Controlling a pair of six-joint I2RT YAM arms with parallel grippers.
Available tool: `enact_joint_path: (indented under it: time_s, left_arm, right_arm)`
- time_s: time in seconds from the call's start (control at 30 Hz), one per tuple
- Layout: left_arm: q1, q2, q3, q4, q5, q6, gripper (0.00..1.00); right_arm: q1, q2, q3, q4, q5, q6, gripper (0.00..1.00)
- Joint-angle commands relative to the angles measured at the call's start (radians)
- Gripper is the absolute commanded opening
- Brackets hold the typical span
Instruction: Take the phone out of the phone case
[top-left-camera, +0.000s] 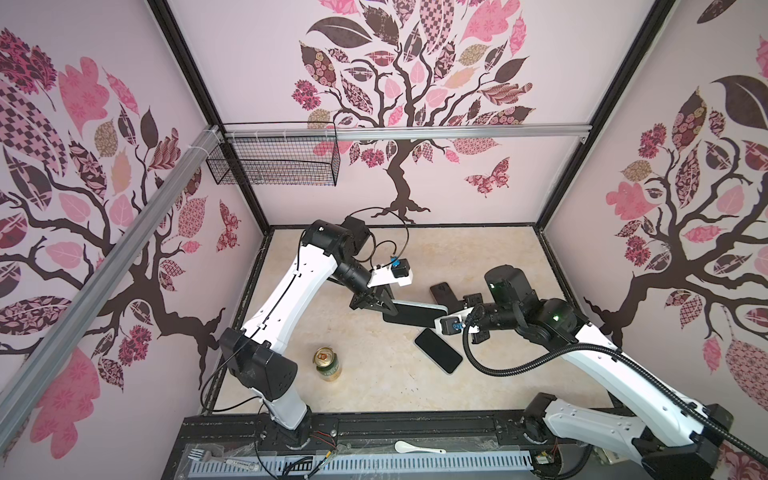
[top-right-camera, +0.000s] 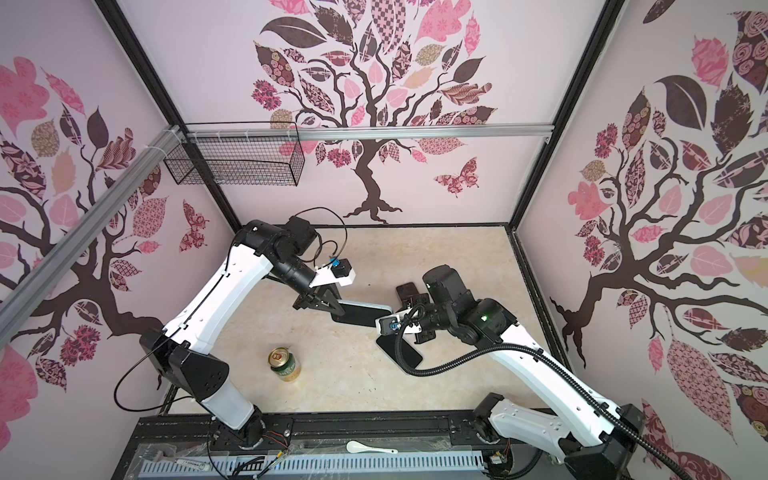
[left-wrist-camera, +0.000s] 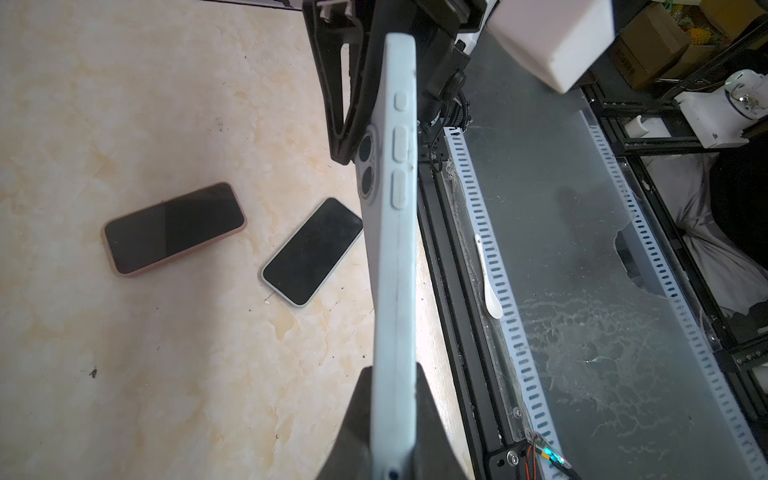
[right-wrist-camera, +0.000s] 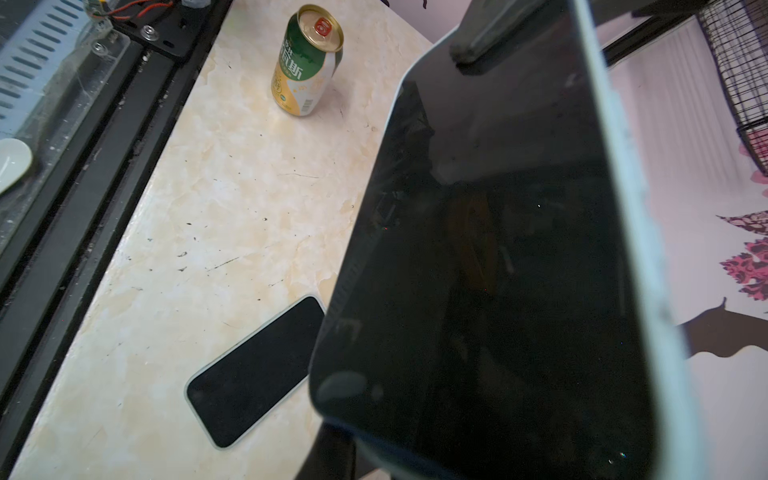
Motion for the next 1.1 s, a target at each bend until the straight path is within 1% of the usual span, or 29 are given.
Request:
enact_joint_path:
  time_s: [0.0,0.17,0.3,0.47,0.5,0.53,0.6,0.63,0.67,0.77,0.83,0.87,0.97,1.03,1.07]
  left_arm:
    - [-0.057,0.014,-0.008,-0.111,0.143,-0.022,0.00]
    - [-0.056,0.016,-0.007,-0.111,0.140,-0.022,0.00]
    - [-0.054,0.004,-0.006,-0.110,0.141,-0.016,0.00]
    - [-0.020,-0.048,-0.021,-0.087,0.190,0.007,0.00]
    - [-0.013,-0.063,-0.029,-0.077,0.198,0.009,0.00]
    - [-0.010,-0.078,-0.037,-0.066,0.200,0.002,0.00]
    - [-0.004,-0.104,-0.057,-0.038,0.201,-0.011,0.00]
    - [0.000,-0.115,-0.067,-0.029,0.204,-0.012,0.00]
    - [0.006,-0.127,-0.079,-0.016,0.209,-0.016,0.00]
    - [0.036,-0.180,-0.131,0.058,0.228,-0.051,0.00]
    - [0.056,-0.229,-0.177,0.143,0.236,-0.103,0.00]
    - [0.066,-0.252,-0.203,0.192,0.239,-0.135,0.00]
    - [0.094,-0.340,-0.301,0.393,0.259,-0.266,0.00]
    - [0.097,-0.415,-0.397,0.594,0.263,-0.406,0.00]
    - [0.098,-0.451,-0.447,0.697,0.263,-0.474,0.00]
  right_arm:
    - [0.032,-0.027,0.032,0.315,-0.053,-0.013,0.00]
    - [0.032,-0.044,0.022,0.326,-0.048,-0.025,0.00]
    - [0.032,-0.074,-0.003,0.326,-0.036,-0.006,0.00]
    - [0.031,-0.151,-0.069,0.366,0.017,0.045,0.00]
    - [0.030,-0.160,-0.080,0.367,0.024,0.058,0.06]
    - [0.031,-0.170,-0.091,0.374,0.028,0.075,0.14]
    - [0.030,-0.189,-0.115,0.396,0.036,0.112,0.24]
    - [0.031,-0.200,-0.128,0.410,0.045,0.142,0.30]
    - [0.031,-0.208,-0.140,0.423,0.059,0.170,0.32]
    - [0.029,-0.235,-0.167,0.437,0.121,0.274,0.38]
    - [0.017,-0.257,-0.199,0.453,0.155,0.362,0.42]
    - [0.003,-0.268,-0.218,0.470,0.154,0.406,0.42]
    - [-0.086,-0.314,-0.280,0.554,0.086,0.619,0.43]
    - [-0.164,-0.344,-0.329,0.639,-0.022,0.750,0.42]
    - [-0.183,-0.356,-0.352,0.691,-0.061,0.803,0.41]
